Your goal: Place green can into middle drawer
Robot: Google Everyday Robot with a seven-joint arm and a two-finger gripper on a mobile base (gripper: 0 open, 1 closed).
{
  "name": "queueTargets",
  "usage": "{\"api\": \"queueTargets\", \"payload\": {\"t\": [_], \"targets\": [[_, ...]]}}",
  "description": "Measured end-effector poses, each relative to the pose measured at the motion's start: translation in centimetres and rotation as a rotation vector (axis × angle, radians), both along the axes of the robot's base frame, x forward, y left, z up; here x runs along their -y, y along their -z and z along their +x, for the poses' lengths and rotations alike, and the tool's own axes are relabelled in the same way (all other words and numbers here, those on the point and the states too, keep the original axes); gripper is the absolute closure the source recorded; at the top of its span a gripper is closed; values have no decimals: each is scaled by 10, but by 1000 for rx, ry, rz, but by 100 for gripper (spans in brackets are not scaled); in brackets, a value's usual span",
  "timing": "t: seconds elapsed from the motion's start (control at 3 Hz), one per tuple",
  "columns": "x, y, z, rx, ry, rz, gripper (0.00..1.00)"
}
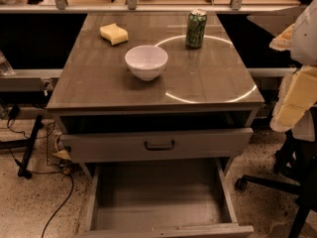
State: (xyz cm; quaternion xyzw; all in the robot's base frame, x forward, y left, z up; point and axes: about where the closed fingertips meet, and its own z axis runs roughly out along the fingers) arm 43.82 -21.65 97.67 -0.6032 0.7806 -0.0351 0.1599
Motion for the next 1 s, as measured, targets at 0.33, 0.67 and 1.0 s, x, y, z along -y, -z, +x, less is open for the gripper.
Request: {"api": "queueTargets", "payload": {"t": [0.33,0.67,1.0], "targets": [[0,0,0,0,0,0,0],[-9,1,51,58,-49,63,0],[-26,-2,109,127,-76,121,0]]}}
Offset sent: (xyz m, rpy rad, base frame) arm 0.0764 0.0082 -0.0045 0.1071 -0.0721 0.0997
